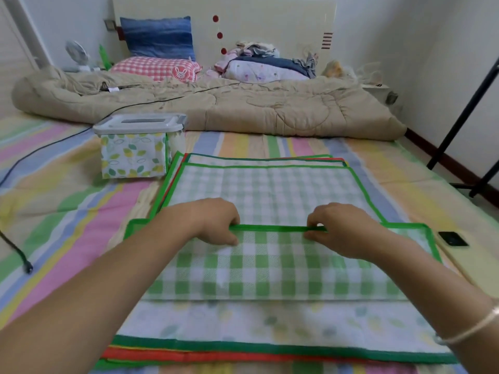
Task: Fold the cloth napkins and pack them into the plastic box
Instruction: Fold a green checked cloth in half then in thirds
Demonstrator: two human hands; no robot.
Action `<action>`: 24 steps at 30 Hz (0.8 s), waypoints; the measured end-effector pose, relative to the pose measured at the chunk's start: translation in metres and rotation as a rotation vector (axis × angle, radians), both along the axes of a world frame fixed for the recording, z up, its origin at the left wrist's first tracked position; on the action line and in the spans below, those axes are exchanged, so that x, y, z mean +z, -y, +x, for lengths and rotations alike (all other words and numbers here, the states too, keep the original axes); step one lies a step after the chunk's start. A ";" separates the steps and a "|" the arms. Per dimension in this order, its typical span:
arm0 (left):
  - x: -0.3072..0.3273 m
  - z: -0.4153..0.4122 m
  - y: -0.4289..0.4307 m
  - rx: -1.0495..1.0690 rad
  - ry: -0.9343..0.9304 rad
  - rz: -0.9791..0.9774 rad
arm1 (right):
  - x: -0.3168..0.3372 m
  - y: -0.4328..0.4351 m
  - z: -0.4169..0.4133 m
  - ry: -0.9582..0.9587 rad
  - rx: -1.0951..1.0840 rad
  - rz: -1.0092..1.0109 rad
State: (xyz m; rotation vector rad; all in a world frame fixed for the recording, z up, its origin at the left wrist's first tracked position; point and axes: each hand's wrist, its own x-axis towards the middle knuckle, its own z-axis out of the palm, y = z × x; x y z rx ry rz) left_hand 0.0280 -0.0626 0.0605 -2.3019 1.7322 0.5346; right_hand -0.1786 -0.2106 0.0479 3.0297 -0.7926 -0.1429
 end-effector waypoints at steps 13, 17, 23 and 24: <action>-0.098 0.059 0.030 0.124 0.043 -0.558 | -0.089 0.061 0.050 0.408 -0.180 0.059; -0.107 0.058 0.028 0.167 -0.007 -0.686 | -0.101 0.064 0.055 0.452 -0.195 0.056; -0.100 0.045 -0.013 0.182 0.026 -0.579 | -0.112 0.064 0.052 0.486 -0.216 0.086; -0.099 0.043 -0.023 0.183 0.052 -0.494 | -0.112 0.065 0.052 0.487 -0.215 0.085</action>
